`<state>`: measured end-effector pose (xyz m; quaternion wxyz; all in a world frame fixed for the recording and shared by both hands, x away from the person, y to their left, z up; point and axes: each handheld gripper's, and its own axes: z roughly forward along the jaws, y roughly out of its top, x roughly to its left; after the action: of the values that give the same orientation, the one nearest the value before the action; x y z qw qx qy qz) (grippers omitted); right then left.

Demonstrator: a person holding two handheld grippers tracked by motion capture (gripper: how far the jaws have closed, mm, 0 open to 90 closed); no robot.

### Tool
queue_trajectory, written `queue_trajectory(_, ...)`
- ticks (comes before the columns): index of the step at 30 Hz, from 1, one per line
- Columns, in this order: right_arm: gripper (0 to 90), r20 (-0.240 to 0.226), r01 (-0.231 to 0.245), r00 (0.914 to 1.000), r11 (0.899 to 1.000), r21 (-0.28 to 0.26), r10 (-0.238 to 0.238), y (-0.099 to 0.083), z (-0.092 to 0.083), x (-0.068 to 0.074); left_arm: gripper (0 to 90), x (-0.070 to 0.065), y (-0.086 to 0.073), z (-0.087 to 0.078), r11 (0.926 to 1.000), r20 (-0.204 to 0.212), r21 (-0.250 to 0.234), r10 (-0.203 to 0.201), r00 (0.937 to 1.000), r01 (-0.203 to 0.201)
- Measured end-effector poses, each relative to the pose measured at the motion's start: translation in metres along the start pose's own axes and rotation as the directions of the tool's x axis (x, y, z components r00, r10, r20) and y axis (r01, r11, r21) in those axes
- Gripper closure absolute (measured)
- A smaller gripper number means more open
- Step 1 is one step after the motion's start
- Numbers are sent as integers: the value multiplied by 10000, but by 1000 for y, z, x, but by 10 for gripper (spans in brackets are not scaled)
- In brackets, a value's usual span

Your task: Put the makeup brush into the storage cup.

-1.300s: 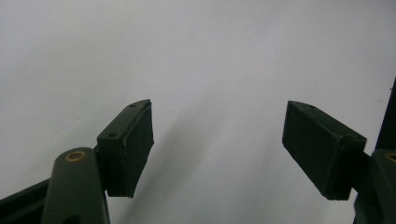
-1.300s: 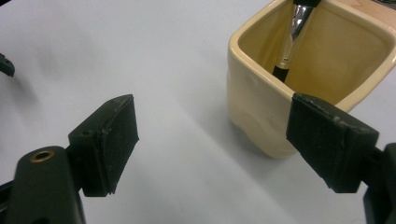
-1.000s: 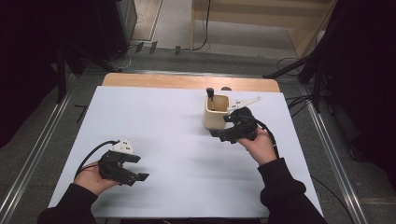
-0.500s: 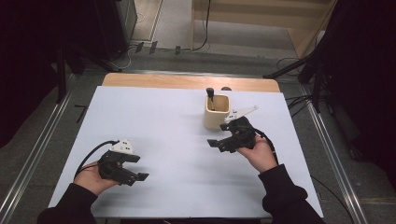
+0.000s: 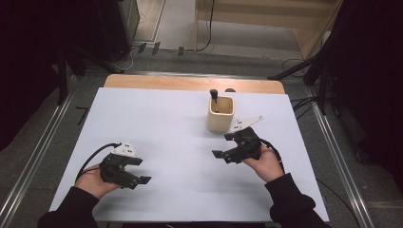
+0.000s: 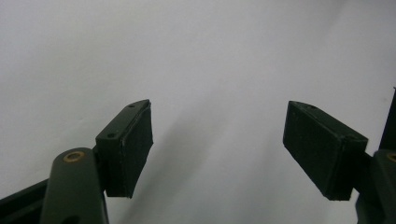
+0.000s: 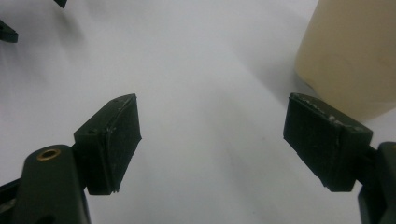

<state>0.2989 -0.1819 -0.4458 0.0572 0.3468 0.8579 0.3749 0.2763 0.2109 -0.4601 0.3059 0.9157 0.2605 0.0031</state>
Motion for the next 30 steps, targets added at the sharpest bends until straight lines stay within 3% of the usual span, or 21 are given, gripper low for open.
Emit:
queue_trajectory(21, 199, -289, 109, 9995, 9992, 377, -98, -31, -5, 6, 244, -1, 0, -1, 10000, -47, -52, 82, 10000, -82)
queue_trajectory(30, 199, -192, 219, 9996, 9988, 431, -210, -41, -9, 8, 243, -1, -1, 0, 9998, -55, -70, 166, 9998, -167)
